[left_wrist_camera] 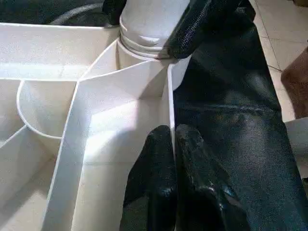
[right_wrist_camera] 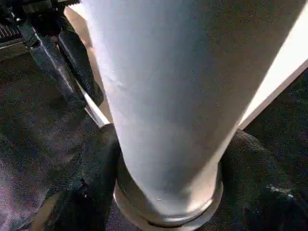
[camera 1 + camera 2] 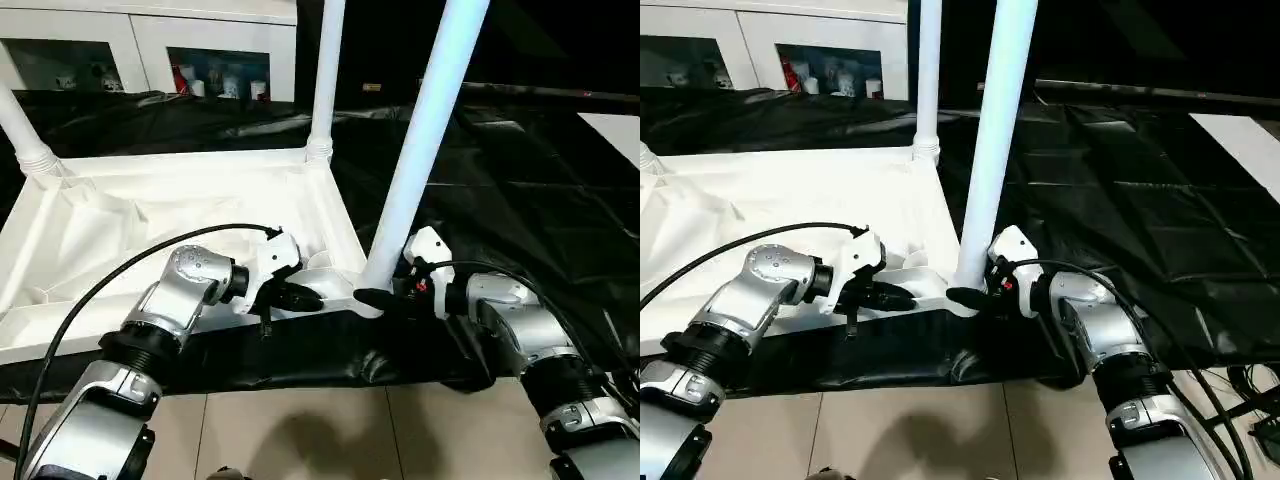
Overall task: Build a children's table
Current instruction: Rotate leg to tighten
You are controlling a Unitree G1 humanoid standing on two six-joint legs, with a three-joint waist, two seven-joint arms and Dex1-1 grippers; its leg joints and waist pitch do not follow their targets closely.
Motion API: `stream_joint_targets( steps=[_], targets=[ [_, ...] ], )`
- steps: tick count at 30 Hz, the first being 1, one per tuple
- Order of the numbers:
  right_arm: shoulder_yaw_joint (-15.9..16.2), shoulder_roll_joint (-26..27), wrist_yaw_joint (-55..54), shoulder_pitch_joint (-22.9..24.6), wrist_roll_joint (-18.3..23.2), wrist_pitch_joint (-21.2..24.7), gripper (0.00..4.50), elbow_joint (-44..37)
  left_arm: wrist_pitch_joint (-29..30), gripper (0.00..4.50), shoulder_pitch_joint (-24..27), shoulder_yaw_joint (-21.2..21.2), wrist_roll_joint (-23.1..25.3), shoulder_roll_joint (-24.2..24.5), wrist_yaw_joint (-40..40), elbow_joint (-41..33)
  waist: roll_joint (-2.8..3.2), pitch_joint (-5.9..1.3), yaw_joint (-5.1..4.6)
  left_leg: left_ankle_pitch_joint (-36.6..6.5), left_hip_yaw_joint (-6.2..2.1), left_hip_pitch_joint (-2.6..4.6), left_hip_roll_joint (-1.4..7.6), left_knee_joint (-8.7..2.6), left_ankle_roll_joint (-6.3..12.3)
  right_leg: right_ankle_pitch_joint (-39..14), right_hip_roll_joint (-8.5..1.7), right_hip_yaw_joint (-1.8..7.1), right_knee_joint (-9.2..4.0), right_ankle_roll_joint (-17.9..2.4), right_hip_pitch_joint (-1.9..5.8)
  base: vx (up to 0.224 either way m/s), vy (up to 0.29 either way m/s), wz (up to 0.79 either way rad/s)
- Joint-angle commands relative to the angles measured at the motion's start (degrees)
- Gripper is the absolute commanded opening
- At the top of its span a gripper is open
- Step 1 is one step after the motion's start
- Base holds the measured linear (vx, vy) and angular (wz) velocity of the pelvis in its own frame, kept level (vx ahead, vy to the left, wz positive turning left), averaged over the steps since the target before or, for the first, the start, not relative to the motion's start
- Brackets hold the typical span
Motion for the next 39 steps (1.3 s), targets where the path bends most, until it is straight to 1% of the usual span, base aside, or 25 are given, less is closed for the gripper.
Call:
stream_joint_targets(
  steps=[1, 4, 5, 6, 7, 9, 12, 13, 14, 15, 16, 18, 19, 23, 24, 25, 26, 29, 30, 31, 32, 33, 35, 38, 39],
  targets=[
    [-0.32, -0.58, -0.14, 0.71, -0.77, 0.63, 2.68, 0.01, -0.11, 0.0, 0.55, -0.54, -1.17, -0.74, -1.38, -1.18, -0.19, -3.55, -0.05, -9.54, -0.54, 0.92, 1.69, -3.47, 3.04, -6.58, -2.89, 2.48, -3.48, -14.12, 2.67, 0.0, 0.0, 0.0],
    [-2.02, 0.73, -4.6, 0.57, -0.59, 1.24, 2.66, 1.37, 0.24, 0.0, -0.06, 0.21, -1.02, -2.39, 1.8, -0.25, -0.15, -3.5, -0.05, -9.57, -0.54, 0.92, 1.69, -3.5, 2.9, -6.69, -2.93, 2.49, -3.51, -14.13, 2.62, 0.0, 0.0, 0.0],
    [-3.97, 2.56, -10.8, -0.1, -0.59, 2.2, 2.66, 3.66, 0.15, 0.0, -1.12, 0.61, -0.03, -4.14, 5.95, 1.68, -0.02, -3.47, -0.1, -10.03, -0.59, 0.91, 1.7, -3.55, 2.55, -7.51, -2.96, 2.49, -3.57, -14.01, 2.58, 0.0, 0.0, 0.0],
    [-4.77, 3.55, -14.31, -0.42, -0.88, 2.5, 2.66, 4.87, 0.08, 0.0, -1.78, 0.74, 0.69, -5.16, 8.57, 2.94, 0.09, -3.34, -0.35, -11.04, -0.59, 1.03, 1.67, -3.66, 1.7, -9.27, -2.94, 2.55, -3.82, -13.69, 2.34, 0.0, 0.0, 0.0],
    [-5.26, 4.18, -16.57, -0.62, -1.09, 2.66, 2.65, 5.64, 0.05, 0.0, -2.2, 0.82, 1.16, -5.84, 10.29, 3.75, -0.04, -3.39, -0.42, -12.29, -0.74, 1.05, 1.6, -3.71, 0.76, -11.73, -2.99, 2.44, -4.02, -13.06, 2.48, 0.0, 0.0, 0.0],
    [-7.75, 7.13, -26.26, -1.82, -1.1, 3.21, 2.65, 8.82, 0.81, 0.0, -4.01, 1.09, 2.66, -9.23, 17.44, 6.88, 0.04, -3.31, -0.68, -13.59, -0.75, 1.14, 1.6, -3.79, -0.19, -13.65, -2.95, 2.52, -4.3, -12.23, 2.22, 0.0, 0.0, 0.0],
    [-10.32, 9.91, -34.89, -3.28, -0.38, 3.77, 2.65, 11.54, 1.85, 0.0, -5.59, 1.32, 3.81, -12.78, 24.12, 9.39, 0.08, -3.4, -0.75, -13.76, -0.83, 1.16, 1.49, -3.82, -0.83, -14.87, -3.03, 2.53, -4.49, -11.41, 2.28, 0.0, 0.0, 0.0],
    [-10.32, 9.91, -34.89, -3.28, -0.38, 3.77, 2.65, 11.54, 1.85, 0.0, -5.59, 1.32, 3.81, -12.78, 24.12, 9.39, -0.04, -3.43, -0.66, -13.55, -0.76, 1.15, 1.39, -3.71, -0.49, -14.72, -3.01, 2.5, -4.63, -11.2, 2.29, 0.0, 0.0, 0.0],
    [-11.65, 12.1, -39.98, -4.86, 0.07, 3.71, 2.65, 13.29, 3.03, 0.0, -6.69, 1.74, 3.93, -15.51, 28.59, 10.63, -0.05, -3.48, -0.71, -13.19, -0.74, 1.03, 1.41, -3.66, -0.4, -14.02, -2.95, 2.53, -4.45, -11.21, 2.38, 0.0, 0.0, 0.0],
    [-12.18, 12.93, -41.55, -5.49, 0.09, 3.65, 2.65, 13.97, 3.44, 0.0, -7.17, 1.9, 4.0, -16.64, 29.91, 11.12, 0.01, -3.46, -0.68, -12.88, -0.68, 1.13, 1.34, -3.65, -0.16, -13.62, -2.94, 2.54, -4.55, -11.25, 2.16, 0.0, 0.0, 0.0],
    [-12.56, 13.77, -42.96, -6.16, 0.05, 3.59, 2.64, 14.61, 3.45, 0.0, -7.53, 1.81, 4.27, -17.54, 30.81, 11.51, 0.37, -3.53, -0.64, -12.52, -0.8, 1.0, 1.32, -3.67, -0.02, -13.1, -2.96, 2.47, -4.44, -11.31, 2.37, 0.0, 0.0, 0.0],
    [-12.48, 14.82, -44.82, -7.2, -0.48, 3.51, 2.64, 15.51, 2.96, 0.0, -8.03, 1.61, 4.63, -18.55, 31.54, 12.35, 0.1, -3.53, -0.65, -12.55, -0.68, 0.97, 1.24, -3.6, 0.49, -12.26, -2.79, 2.43, -4.53, -11.09, 2.36, 0.0, 0.0, 0.0],
    [-12.2, 15.24, -45.15, -7.63, -0.75, 3.54, 2.64, 15.82, 2.64, 0.0, -8.11, 1.49, 4.69, -18.73, 31.33, 12.59, 0.26, -3.59, -0.54, -12.32, -0.75, 0.94, 1.23, -3.63, 0.72, -12.08, -2.85, 2.39, -4.49, -11.02, 2.41, 0.0, 0.0, 0.0],
    [-9.34, 15.07, -42.67, -7.75, -3.38, 1.13, 2.64, 15.39, 1.35, 0.0, -7.72, 1.23, 4.82, -17.94, 29.5, 13.0, 0.06, -3.51, -0.56, -12.87, -0.74, 0.82, 1.26, -3.69, 0.95, -12.76, -2.91, 2.33, -4.65, -10.69, 2.42, 0.0, 0.0, 0.0],
    [-8.69, 14.5, -40.76, -7.22, -3.63, 0.02, 2.99, 14.31, 0.51, 0.0, -7.2, 0.97, 4.79, -16.94, 28.05, 12.6, 0.12, -3.52, -0.51, -12.86, -0.77, 0.84, 1.28, -3.69, 1.09, -12.67, -2.9, 2.33, -4.6, -10.69, 2.43, 0.0, 0.0, 0.0],
    [-8.61, 14.41, -40.43, -7.16, -3.66, -0.13, 2.99, 14.19, 0.32, 0.0, -7.13, 0.92, 4.78, -16.78, 27.83, 12.54, 0.06, -3.5, -0.51, -12.88, -0.77, 0.79, 1.29, -3.71, 1.22, -12.67, -2.93, 2.34, -4.62, -10.68, 2.45, 0.0, 0.0, 0.0],
    [-8.27, 14.01, -39.67, -7.05, -3.93, -0.43, 3.34, 13.92, -0.52, 0.0, -6.87, 0.8, 4.66, -16.29, 26.98, 12.27, 0.06, -3.51, -0.46, -12.7, -0.76, 0.78, 1.28, -3.69, 1.47, -12.49, -2.92, 2.33, -4.61, -10.7, 2.5, 0.0, 0.0, 0.0],
    [-7.79, 12.44, -36.4, -6.61, -3.79, -1.15, 3.42, 12.99, -0.49, 0.0, -5.89, 0.75, 3.89, -14.58, 23.32, 10.63, -0.01, -3.52, -0.39, -11.31, -0.67, 0.57, 1.29, -3.6, 2.17, -11.03, -3.0, 2.36, -4.42, -11.17, 2.65, 0.0, 0.0, 0.0],
    [-7.49, 11.52, -34.51, -6.45, -3.69, -1.23, 3.68, 12.51, -0.79, 0.0, -5.51, 0.45, 3.78, -13.59, 21.3, 10.12, 0.0, -3.51, -0.41, -11.12, -0.69, 0.63, 1.28, -3.63, 2.35, -11.27, -3.02, 2.36, -4.46, -11.25, 2.65, 0.0, 0.0, 0.0],
    [-6.48, 9.24, -29.52, -5.79, -3.56, -1.16, 3.76, 11.01, -1.18, 0.0, -4.63, -0.21, 3.47, -11.37, 17.09, 8.92, -0.04, -3.55, -0.43, -11.04, -0.64, 0.66, 1.26, -3.6, 2.5, -11.18, -2.95, 2.36, -4.47, -11.31, 2.65, 0.0, 0.0, 0.0],
    [-6.48, 9.24, -29.52, -5.79, -3.56, -1.16, 3.81, 11.01, -1.18, 0.0, -4.63, -0.21, 3.47, -11.37, 17.09, 8.92, 0.18, -3.61, -0.27, -10.87, -0.73, 0.72, 1.31, -3.58, 2.67, -10.83, -3.04, 2.34, -4.38, -11.45, 2.74, 0.0, 0.0, 0.0],
    [-4.83, 5.54, -21.78, -4.18, -3.87, -3.4, 3.81, 8.18, -1.19, 0.0, -3.36, -1.05, 2.95, -8.02, 10.96, 6.92, 0.19, -3.53, -0.27, -10.49, -0.67, 0.66, 1.45, -3.57, 3.32, -9.12, -2.88, 2.31, -4.2, -12.2, 2.75, 0.0, 0.0, 0.0],
    [-4.62, 5.12, -20.83, -3.98, -3.87, -3.87, 3.81, 7.88, -1.29, 0.0, -3.24, -1.1, 2.92, -7.68, 10.27, 6.74, 0.3, -3.49, -0.29, -10.4, -0.6, 0.71, 1.62, -3.61, 3.56, -7.65, -2.83, 2.39, -4.0, -12.83, 2.62, 0.0, 0.0, 0.0],
    [-3.61, 1.12, -10.98, -1.72, -1.6, -3.83, 3.81, 3.75, -1.37, 0.0, -1.87, -1.59, 1.13, -3.75, 2.56, 3.58, 0.41, -3.52, -0.32, -10.64, -0.66, 0.83, 1.71, -3.63, 3.36, -6.9, -2.86, 2.39, -3.8, -13.85, 2.7, 0.0, 0.0, 0.0],
    [-3.48, 0.58, -9.46, -1.35, -1.23, -3.58, 3.81, 2.99, -1.08, 0.0, -1.72, -1.52, 0.8, -3.24, 1.51, 3.08, 0.41, -3.6, -0.22, -10.1, -0.65, 0.81, 1.77, -3.54, 3.69, -5.17, -2.8, 2.4, -3.52, -14.26, 2.83, 0.0, 0.0, 0.0]
  ],
)
